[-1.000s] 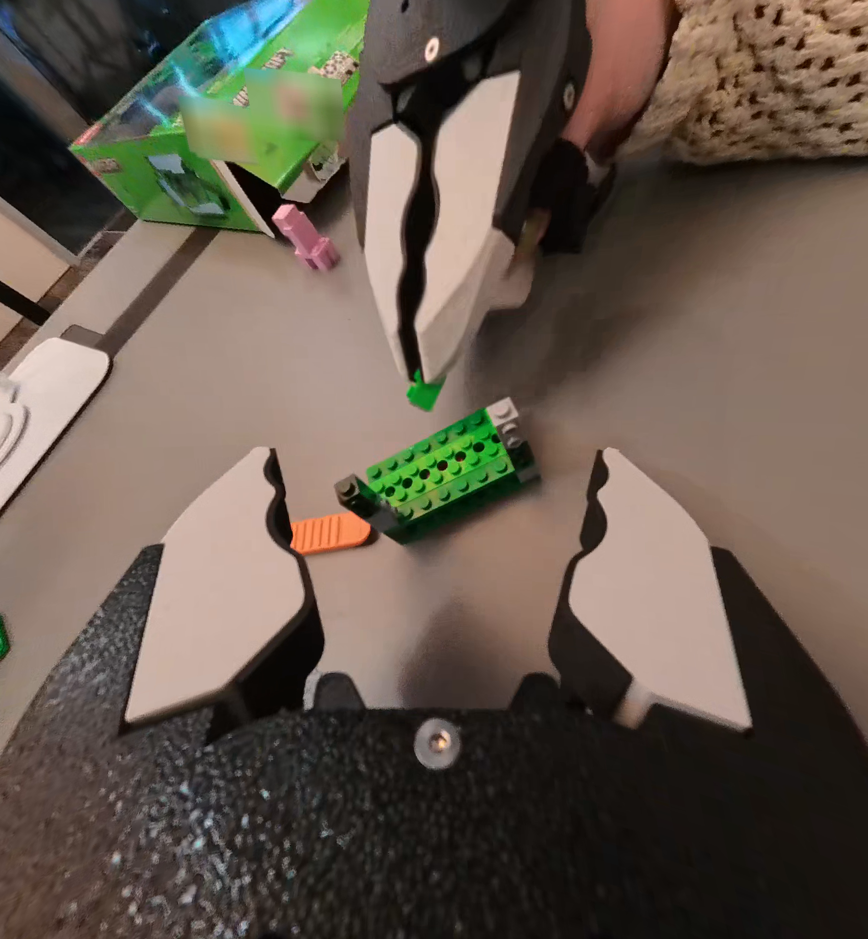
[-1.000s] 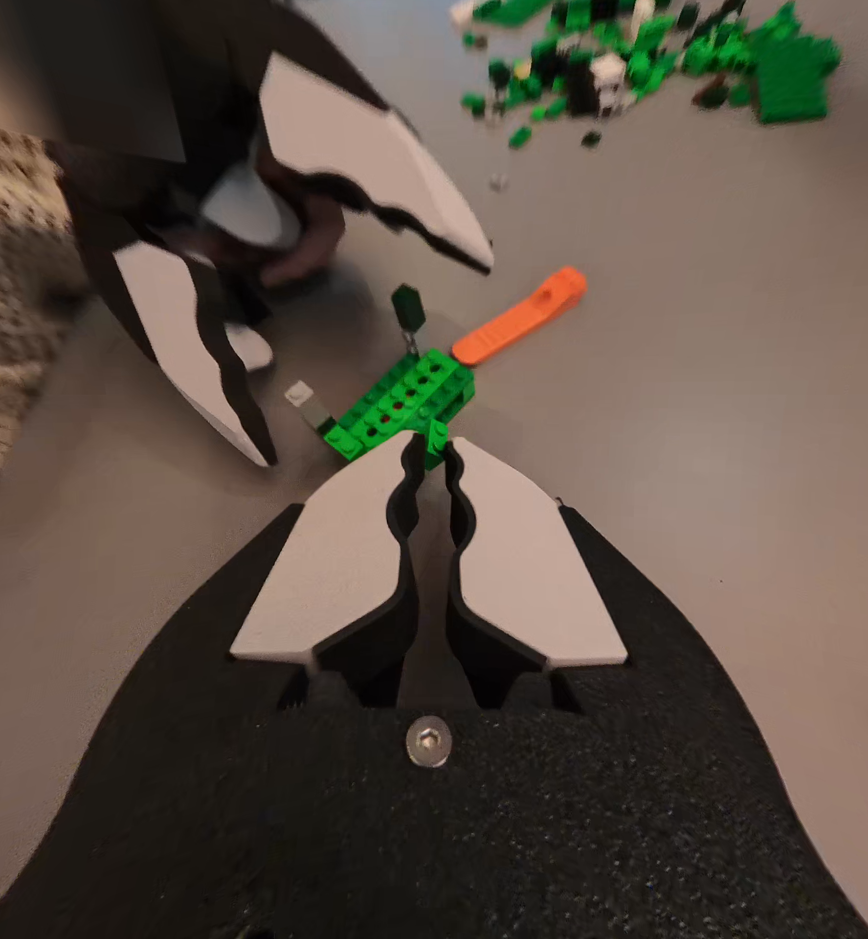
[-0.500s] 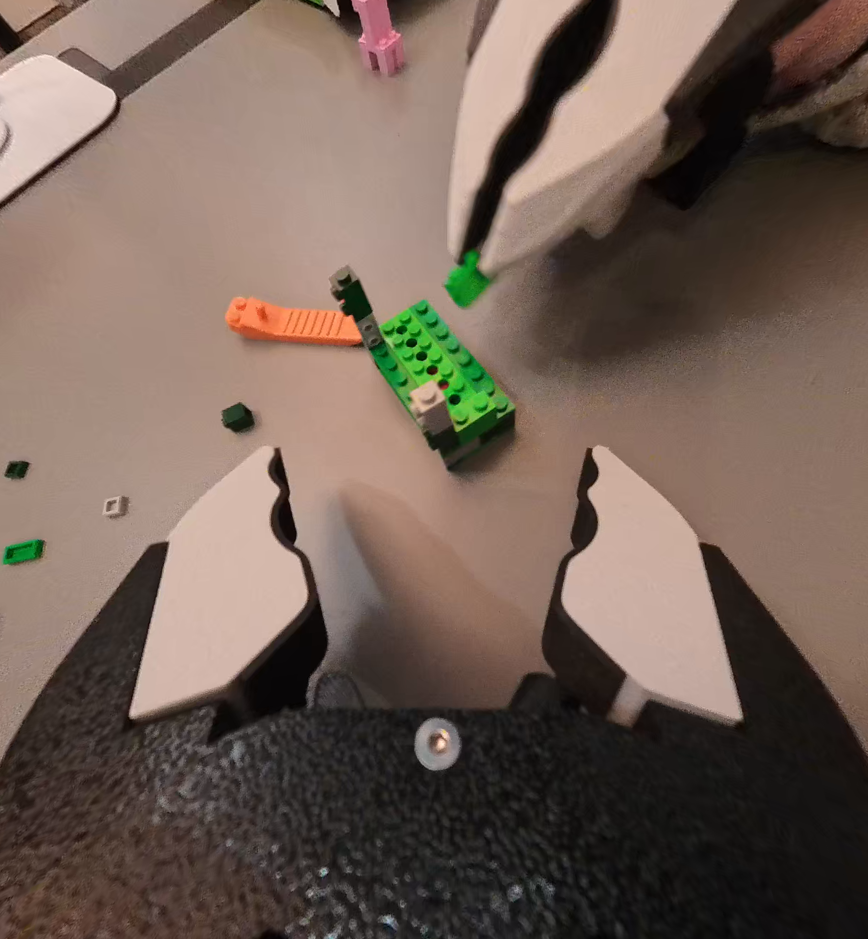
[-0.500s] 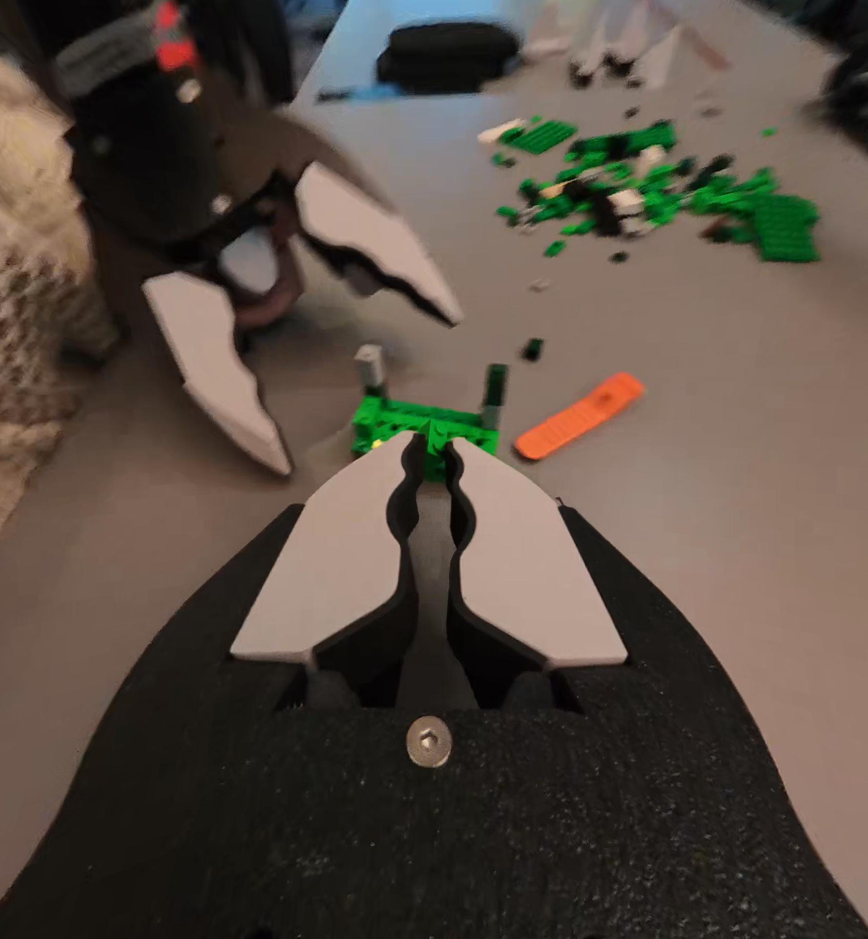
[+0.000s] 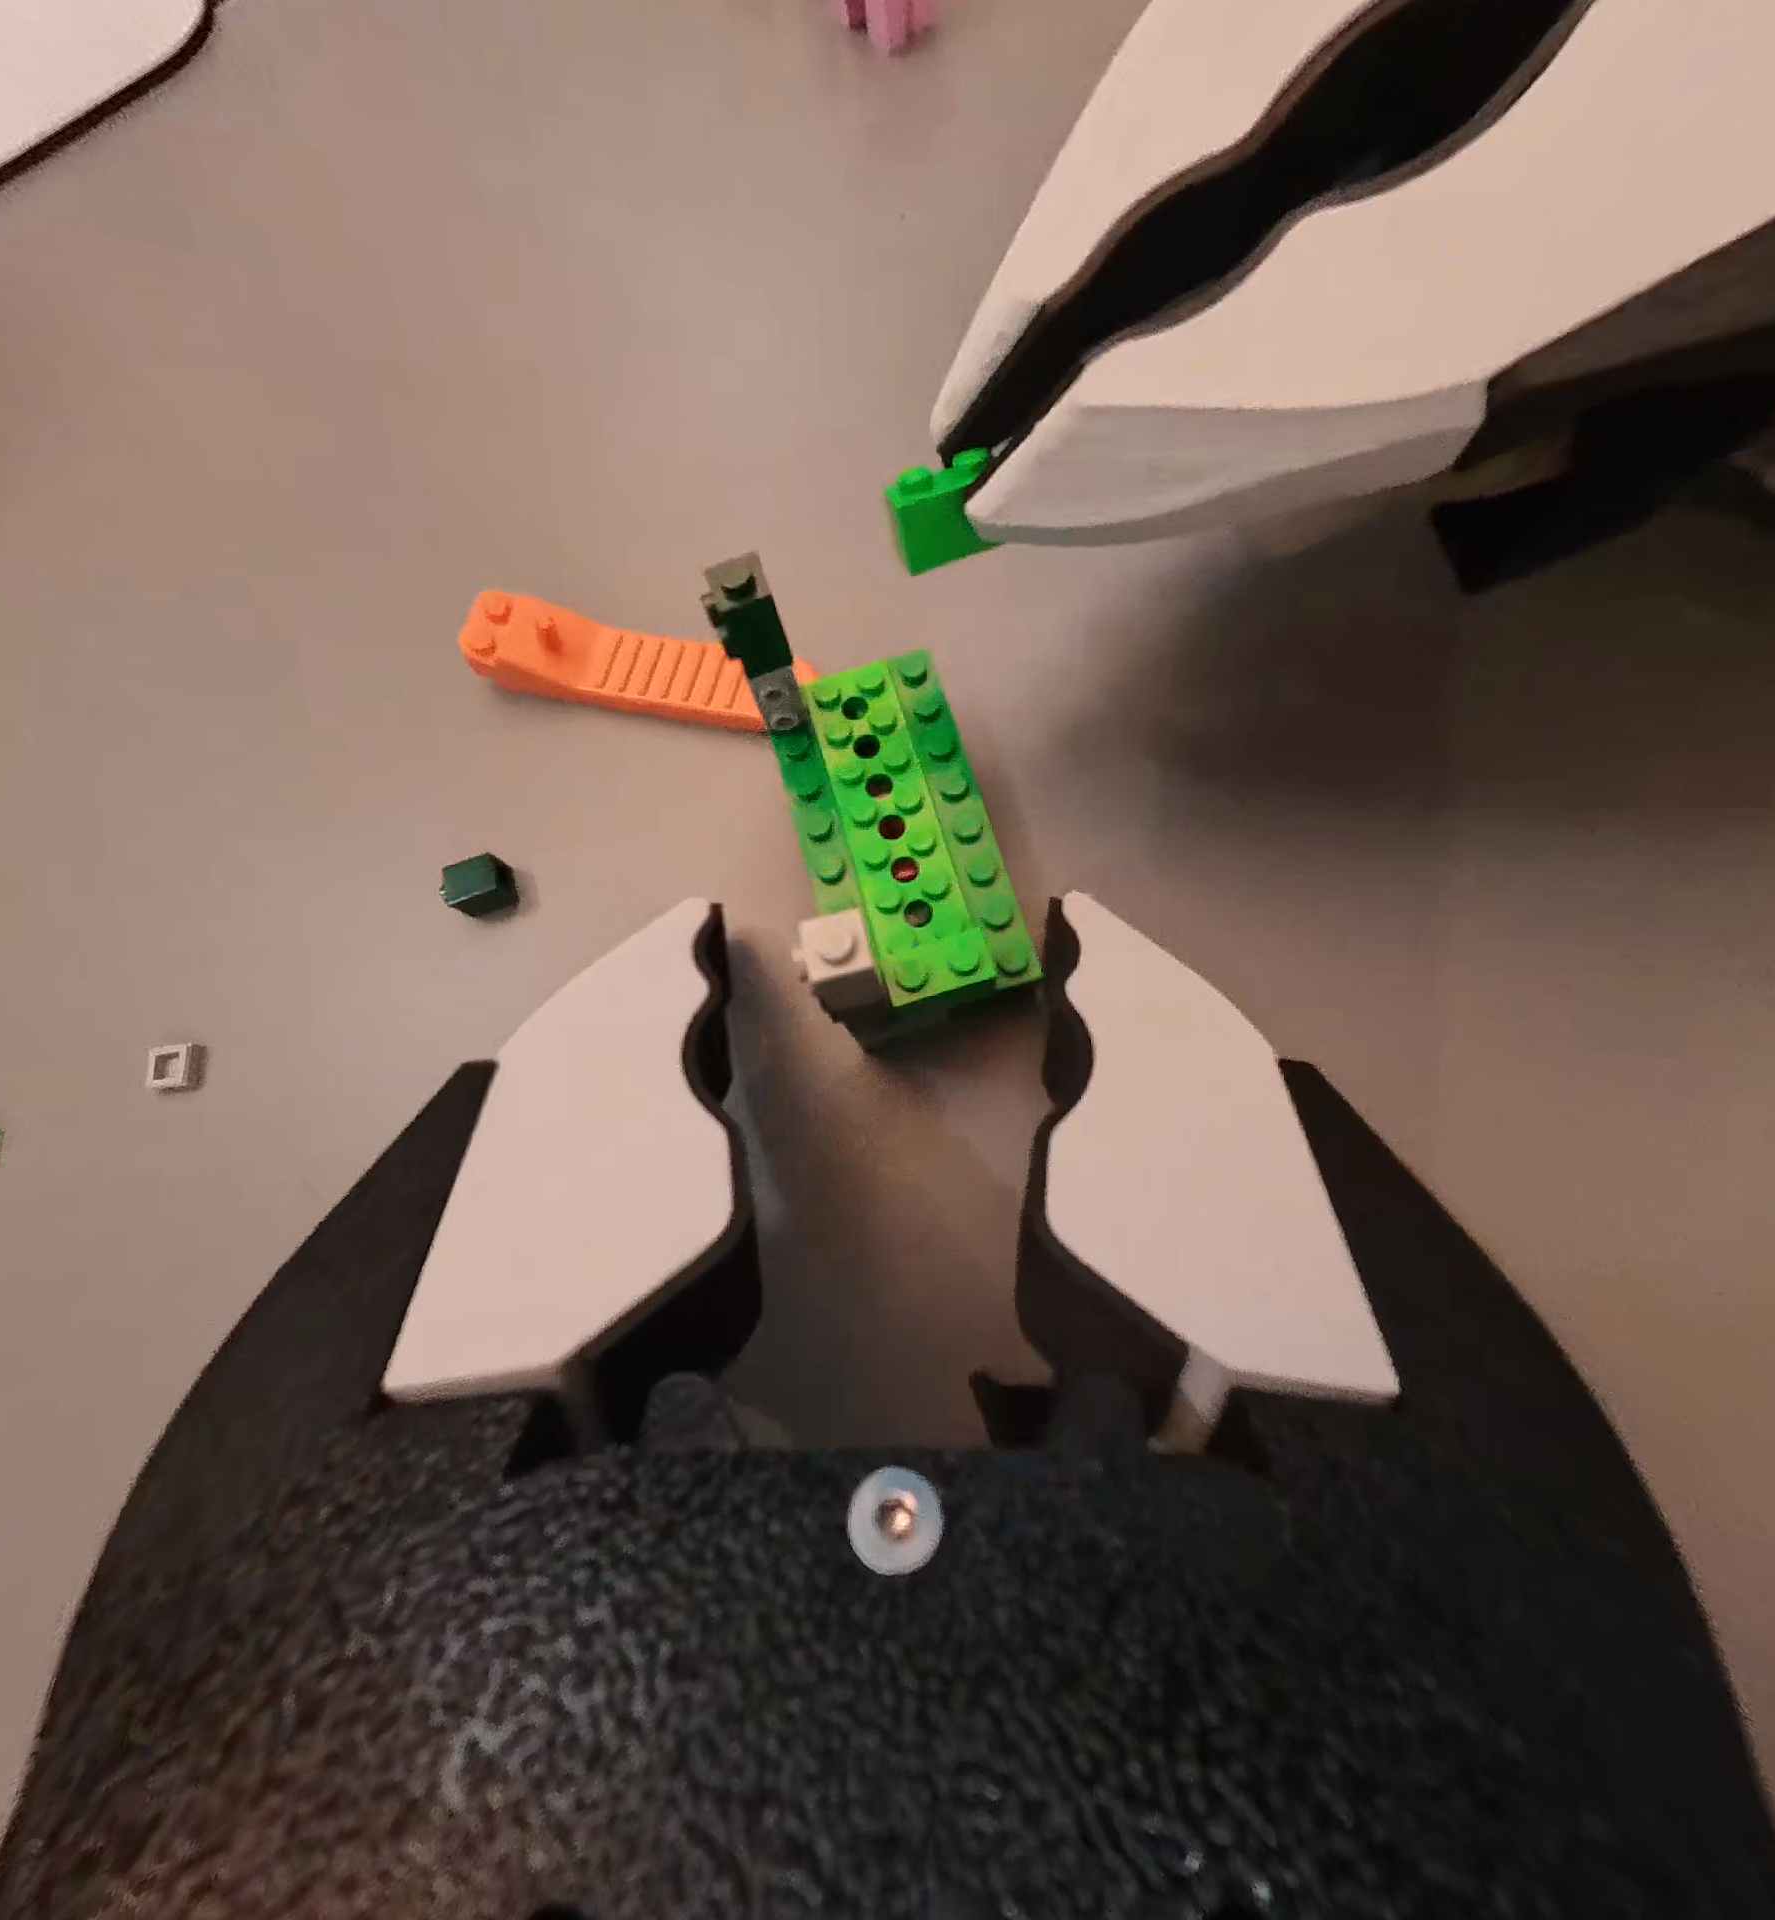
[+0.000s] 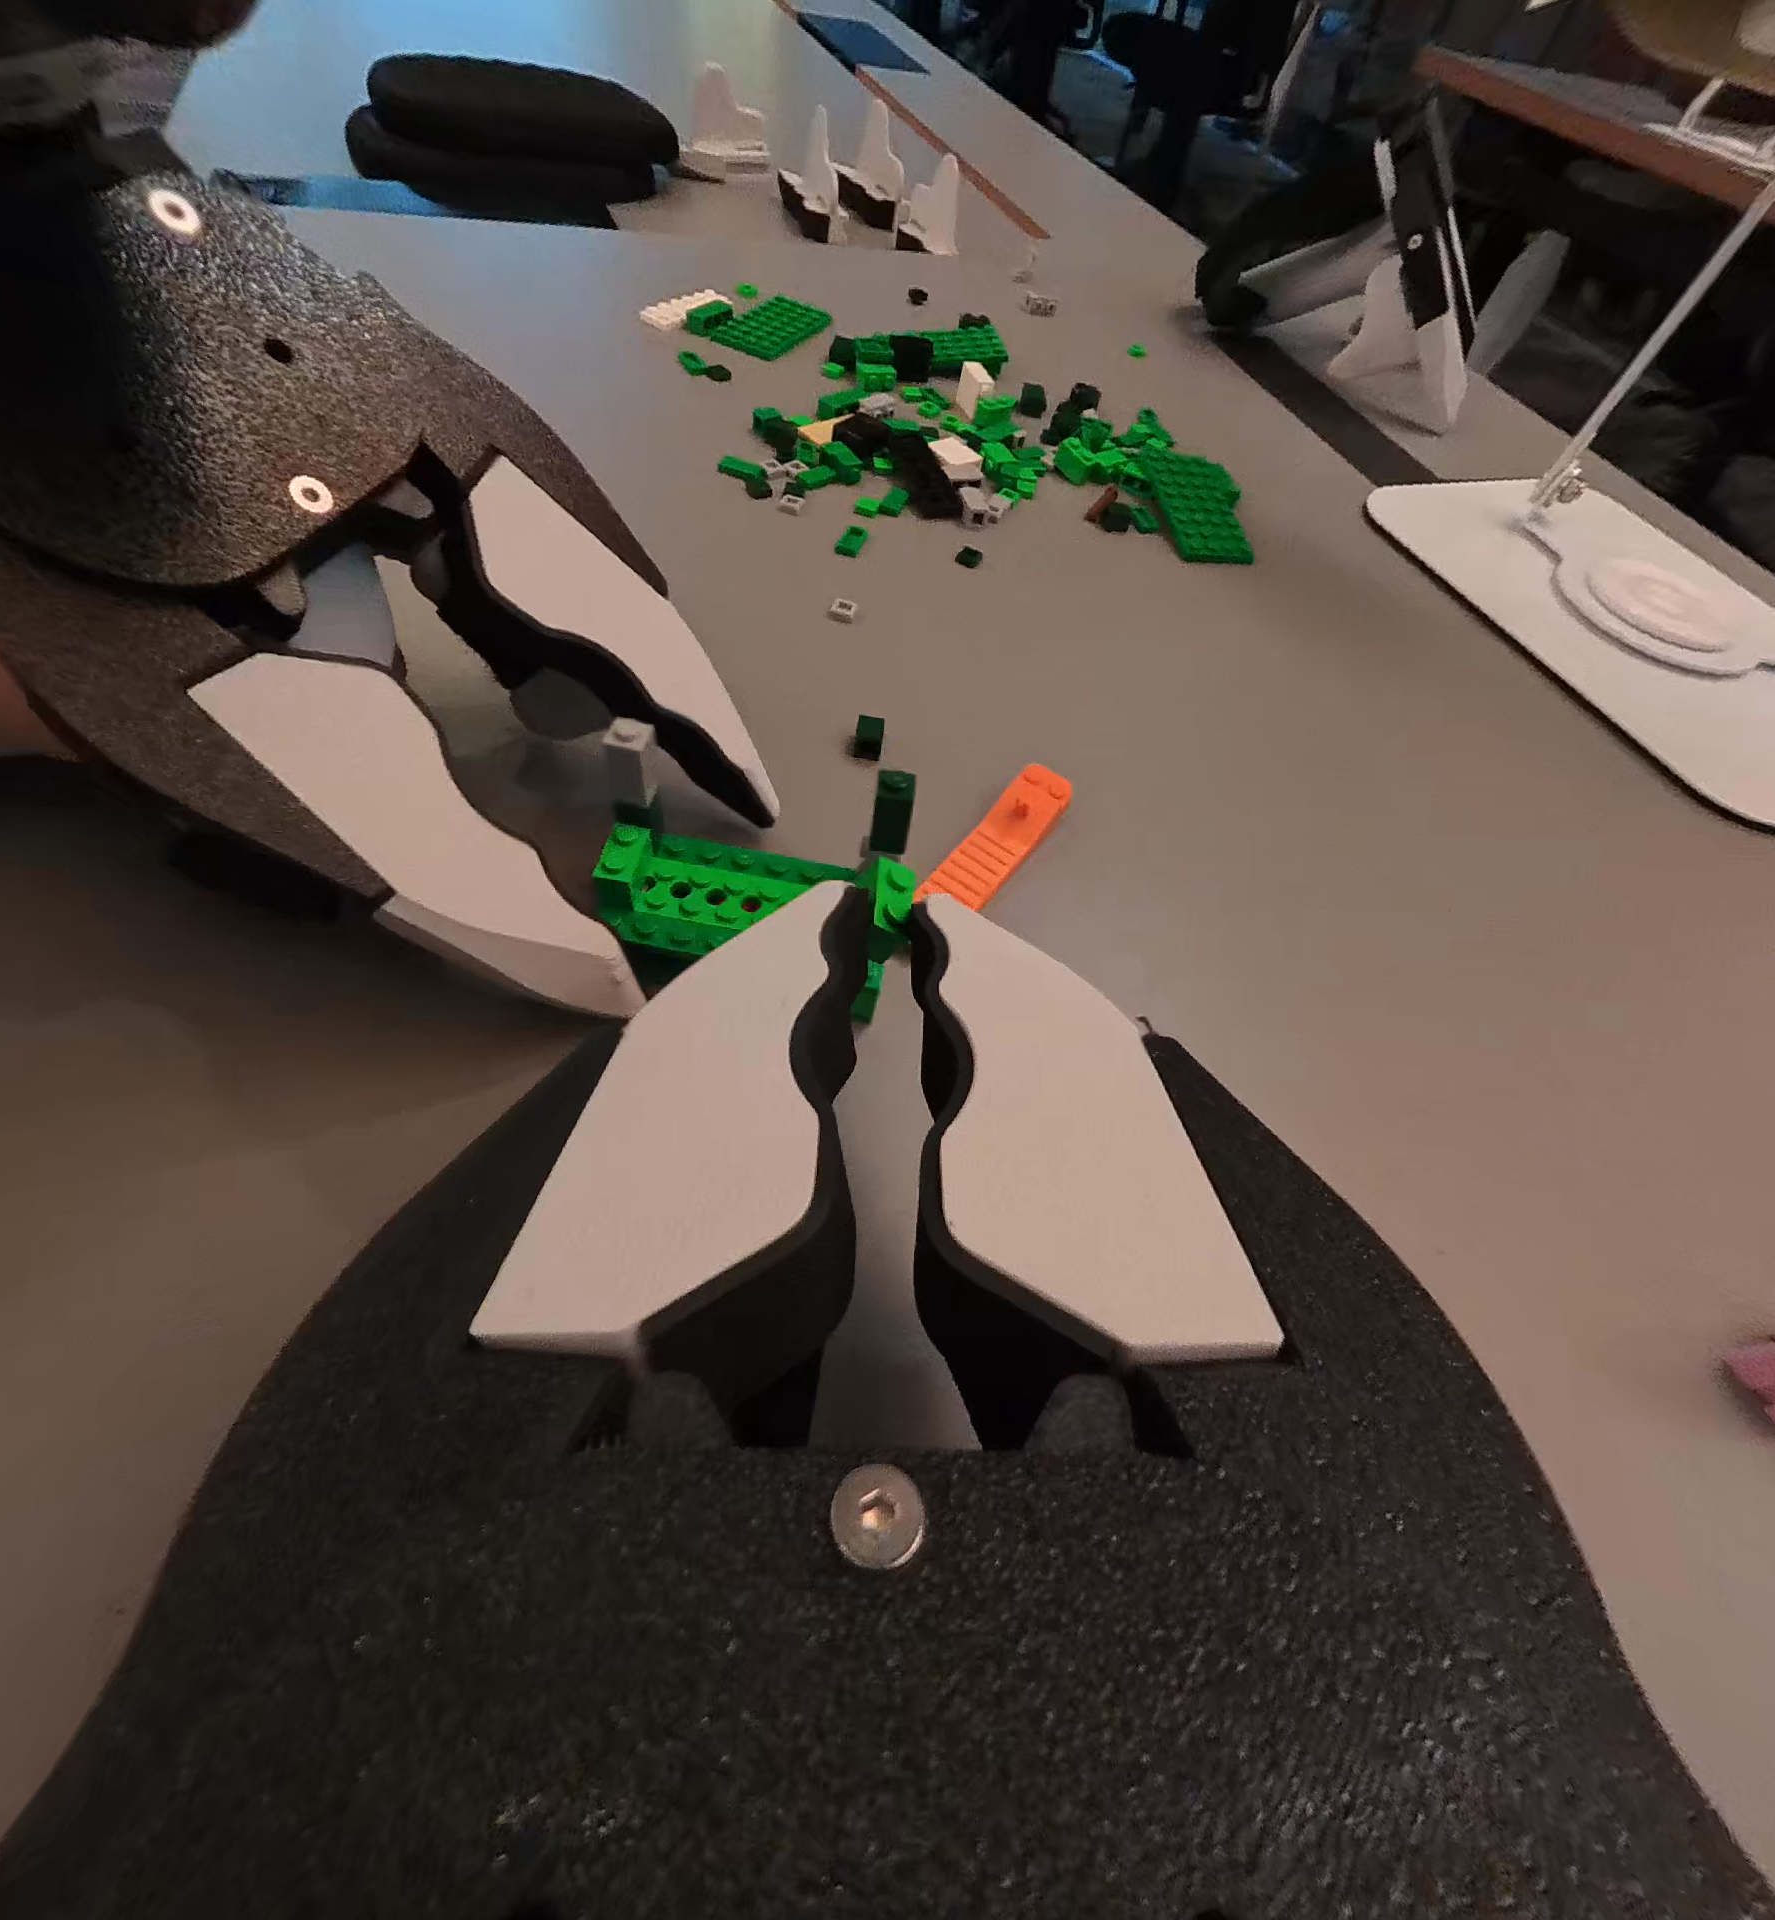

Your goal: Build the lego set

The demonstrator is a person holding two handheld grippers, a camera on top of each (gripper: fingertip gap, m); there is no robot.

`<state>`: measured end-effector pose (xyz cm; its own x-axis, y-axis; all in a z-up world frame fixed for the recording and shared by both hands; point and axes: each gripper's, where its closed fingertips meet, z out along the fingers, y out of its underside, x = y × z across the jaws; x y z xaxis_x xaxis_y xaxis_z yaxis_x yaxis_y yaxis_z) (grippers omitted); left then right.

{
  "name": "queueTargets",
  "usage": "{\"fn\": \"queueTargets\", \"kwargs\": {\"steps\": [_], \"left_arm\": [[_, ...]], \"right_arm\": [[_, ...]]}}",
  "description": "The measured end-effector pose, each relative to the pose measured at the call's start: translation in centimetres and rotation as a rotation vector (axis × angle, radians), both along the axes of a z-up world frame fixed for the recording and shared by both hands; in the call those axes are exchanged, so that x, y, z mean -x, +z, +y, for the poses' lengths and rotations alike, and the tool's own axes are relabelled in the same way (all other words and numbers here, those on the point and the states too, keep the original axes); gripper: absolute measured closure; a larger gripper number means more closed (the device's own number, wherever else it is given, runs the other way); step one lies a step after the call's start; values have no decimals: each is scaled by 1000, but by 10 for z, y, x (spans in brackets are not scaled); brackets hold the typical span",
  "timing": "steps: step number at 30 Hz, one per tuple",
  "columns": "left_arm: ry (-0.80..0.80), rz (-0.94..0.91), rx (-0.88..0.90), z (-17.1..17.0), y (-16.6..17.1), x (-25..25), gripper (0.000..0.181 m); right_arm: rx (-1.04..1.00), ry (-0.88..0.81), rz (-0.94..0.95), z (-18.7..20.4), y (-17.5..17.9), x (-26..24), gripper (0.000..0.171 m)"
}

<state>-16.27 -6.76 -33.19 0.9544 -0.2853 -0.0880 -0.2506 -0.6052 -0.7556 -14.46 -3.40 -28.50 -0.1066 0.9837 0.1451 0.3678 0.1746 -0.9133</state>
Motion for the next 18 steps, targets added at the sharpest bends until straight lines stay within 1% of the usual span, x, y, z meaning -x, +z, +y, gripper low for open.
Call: {"fn": "queueTargets", "kwargs": {"steps": [3, 7, 12, 18], "left_arm": [[-58, 15, -8, 0, 0, -2, 140], [-72, -11, -5, 0, 0, -2, 142], [-76, 9, -15, 0, 0, -2, 142], [-76, -18, -1, 0, 0, -2, 142]], "right_arm": [[-1, -51, -11, 3, -1, 3, 164], [-8, -118, -43, 6, -6, 8, 164], [-72, -190, -136, 6, -20, 12, 164], [-81, -214, -167, 5, -24, 14, 164]]}}
